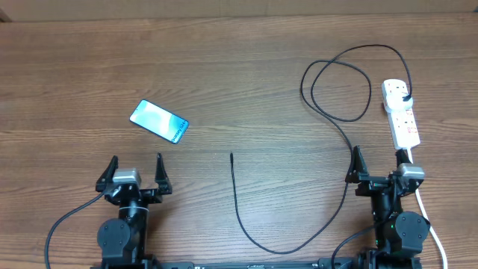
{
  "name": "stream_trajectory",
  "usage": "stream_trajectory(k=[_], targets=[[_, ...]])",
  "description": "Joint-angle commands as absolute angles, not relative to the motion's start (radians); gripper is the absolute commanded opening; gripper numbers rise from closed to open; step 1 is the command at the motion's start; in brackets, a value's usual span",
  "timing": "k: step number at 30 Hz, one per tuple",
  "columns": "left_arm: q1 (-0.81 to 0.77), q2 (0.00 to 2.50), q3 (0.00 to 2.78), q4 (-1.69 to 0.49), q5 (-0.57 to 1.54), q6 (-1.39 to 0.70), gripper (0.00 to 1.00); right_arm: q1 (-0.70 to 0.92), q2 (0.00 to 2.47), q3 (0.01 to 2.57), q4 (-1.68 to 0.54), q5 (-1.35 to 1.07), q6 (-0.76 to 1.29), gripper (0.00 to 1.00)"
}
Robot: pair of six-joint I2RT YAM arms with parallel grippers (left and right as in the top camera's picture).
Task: Plug charger to phone and switch on socket
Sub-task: 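Move the left gripper forward over the Galaxy phone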
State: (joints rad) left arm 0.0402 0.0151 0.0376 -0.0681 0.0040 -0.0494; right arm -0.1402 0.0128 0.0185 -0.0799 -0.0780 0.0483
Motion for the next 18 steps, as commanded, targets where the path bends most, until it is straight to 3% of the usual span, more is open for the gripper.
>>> stream_trajectory(k=[1,18], targets=[[0.046,0.007,0.129,-0.110,-0.011,-0.060,1.00,-0.130,0.003,0.008,-0.078,-0.072,0.049,1.00],[0.046,0.361,0.405,-0.211,-0.041,-0.112,1.00,-0.130,0.003,0.008,-0.078,-0.072,0.049,1.00]])
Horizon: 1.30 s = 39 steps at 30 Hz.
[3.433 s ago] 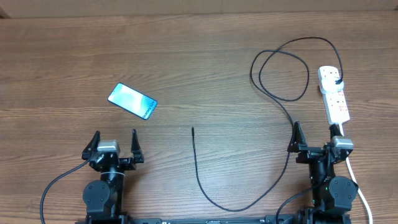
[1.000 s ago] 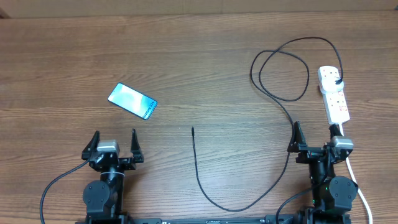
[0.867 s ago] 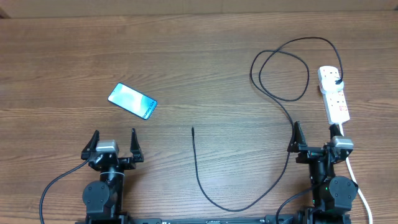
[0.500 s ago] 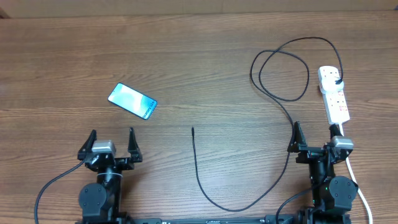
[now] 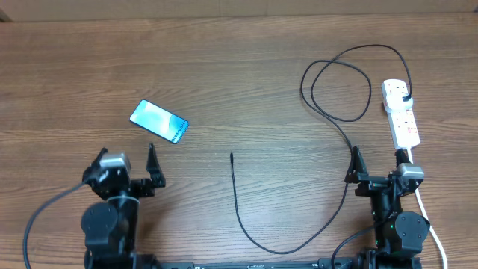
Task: Plug charger to phone and switch on socket
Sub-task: 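Move the left gripper forward over the Galaxy phone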
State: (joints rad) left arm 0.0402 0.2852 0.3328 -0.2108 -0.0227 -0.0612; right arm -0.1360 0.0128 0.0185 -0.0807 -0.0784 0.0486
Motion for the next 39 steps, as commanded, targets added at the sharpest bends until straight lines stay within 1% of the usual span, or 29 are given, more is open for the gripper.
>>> stream_trajectory(k=[1,3,4,10,13,17,22,24,27,30,36,39], targets=[[0.046,0.397,0.429,-0.221,-0.069,-0.164,1.00,-0.130,0.003,0.008,-0.078,-0.072,0.049,1.00],[0.046,0.481,0.495,-0.267,-0.107,-0.256,1.00,-0.130,0.003,0.008,-0.078,-0.072,0.049,1.00],[0.046,0.524,0.530,-0.289,-0.105,-0.265,1.00,-0.130,0.003,0.008,-0.078,-0.072,0.049,1.00],[0.046,0.757,0.735,-0.424,-0.104,-0.270,1.00,-0.130,0.003,0.008,-0.078,-0.072,0.049,1.00],[0.046,0.863,0.799,-0.423,-0.100,-0.270,1.00,-0.130,0.003,0.008,-0.078,-0.072,0.049,1.00],[0.046,0.946,0.799,-0.426,0.014,-0.270,1.00,-0.130,0.003,0.008,-0.078,-0.072,0.049,1.00],[0.046,1.044,0.799,-0.433,0.075,-0.270,1.00,-0.130,0.003,0.008,-0.078,-0.072,0.049,1.00],[0.046,1.074,0.801,-0.430,0.086,-0.309,1.00,-0.130,0.003,0.008,-0.078,-0.072,0.049,1.00],[0.045,1.115,0.815,-0.443,0.062,-0.379,1.00,-0.130,0.003,0.008,-0.078,-0.072,0.049,1.00],[0.045,1.162,0.872,-0.505,-0.004,-0.442,1.00,-0.130,0.003,0.008,-0.078,-0.072,0.049,1.00],[0.044,1.307,1.113,-0.699,-0.096,-0.529,1.00,-0.130,0.003,0.008,-0.078,-0.072,0.049,1.00],[0.044,1.393,1.253,-0.826,-0.156,-0.666,1.00,-0.130,0.003,0.008,-0.078,-0.072,0.049,1.00]])
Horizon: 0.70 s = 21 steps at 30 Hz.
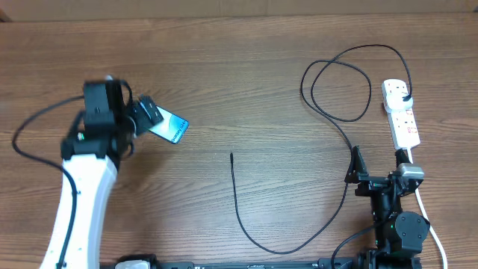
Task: Plug charger to phone and switch on socket
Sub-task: 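Move the left gripper forward over the Galaxy phone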
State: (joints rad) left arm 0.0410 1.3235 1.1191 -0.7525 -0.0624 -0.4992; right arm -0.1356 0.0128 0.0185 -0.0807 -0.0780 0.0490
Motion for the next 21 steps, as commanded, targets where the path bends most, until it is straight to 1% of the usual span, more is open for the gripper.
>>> stream_trajectory(k=[1,4,8,17,20,21], targets=[[0.044,1.426,1.308,-0.888,-0.174,-0.734,1.00,-0.130,0.003,0.008,-0.078,-0.072,0.049,1.00],[0.044,1.520,1.454,-1.019,-0.184,-0.807,1.00,-0.130,0.003,0.008,-0.078,-0.072,0.049,1.00],[0.029,1.611,1.581,-1.094,-0.186,-0.808,1.00,-0.130,0.003,0.008,-0.078,-0.072,0.049,1.00],[0.026,1.644,1.583,-1.033,-0.105,-0.818,1.00,-0.130,0.003,0.008,-0.078,-0.072,0.049,1.00],[0.025,1.650,1.589,-1.110,-0.111,-0.962,1.00,-0.130,0.003,0.008,-0.078,-0.072,0.049,1.00],[0.024,1.659,1.589,-1.134,-0.116,-0.973,1.00,-0.130,0.003,0.008,-0.078,-0.072,0.049,1.00]])
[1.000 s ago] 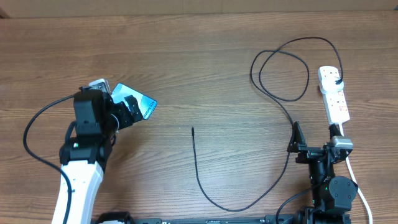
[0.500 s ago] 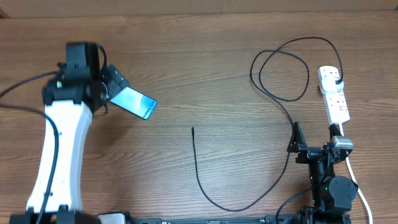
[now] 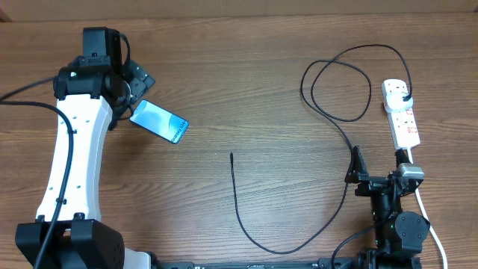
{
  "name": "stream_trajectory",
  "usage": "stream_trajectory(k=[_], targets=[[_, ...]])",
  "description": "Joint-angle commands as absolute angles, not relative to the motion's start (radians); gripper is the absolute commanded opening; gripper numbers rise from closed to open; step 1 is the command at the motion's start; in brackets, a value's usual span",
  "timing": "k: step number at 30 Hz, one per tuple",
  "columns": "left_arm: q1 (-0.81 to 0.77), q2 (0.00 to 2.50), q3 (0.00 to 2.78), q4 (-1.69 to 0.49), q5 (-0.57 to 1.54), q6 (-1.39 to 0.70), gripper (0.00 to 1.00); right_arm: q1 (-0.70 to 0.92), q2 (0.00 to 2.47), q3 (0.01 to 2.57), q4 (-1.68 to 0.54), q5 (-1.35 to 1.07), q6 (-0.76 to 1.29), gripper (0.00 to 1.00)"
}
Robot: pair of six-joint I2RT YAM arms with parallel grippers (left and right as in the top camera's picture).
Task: Plug charger to phone and switch on socket
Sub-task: 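Move the left gripper forward over the Galaxy phone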
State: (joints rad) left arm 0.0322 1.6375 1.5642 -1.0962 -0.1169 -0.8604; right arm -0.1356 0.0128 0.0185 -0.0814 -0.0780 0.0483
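The phone (image 3: 160, 122) lies screen up on the table at the left, slanted. My left gripper (image 3: 135, 91) hovers open just beyond the phone's far left end, its arm stretched forward. The black charger cable (image 3: 237, 202) curves across the table; its free plug end (image 3: 231, 155) lies in the middle, apart from the phone. The other end of the cable runs in loops to a plug in the white power strip (image 3: 401, 113) at the right. My right gripper (image 3: 379, 173) rests open near the table's front, just short of the strip.
The cable forms a large loop (image 3: 340, 82) at the back right. A white cord (image 3: 429, 224) leads from the power strip past the right arm's base. The table's far edge runs along the top of the view.
My left gripper has moved a little farther back and now sits beyond the phone's far left end instead of over it. The phone, cable and right arm have not moved.
Both grippers first rested open at the table's front. The left arm then turned leftward, reached out to the phone's left end, and now stands just past it. The phone, the cable and the right arm stayed in place throughout.
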Motion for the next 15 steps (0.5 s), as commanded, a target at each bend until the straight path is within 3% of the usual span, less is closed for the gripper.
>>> stream_trajectory(k=[1,15], targets=[[0.023,1.666,1.589,-1.137,-0.120,-0.977,1.00,-0.130,0.003,0.008,-0.078,-0.072,0.049,1.00],[-0.048,1.965,1.858,-1.340,-0.230,-1.076,1.00,-0.130,0.003,0.008,-0.078,-0.072,0.049,1.00]])
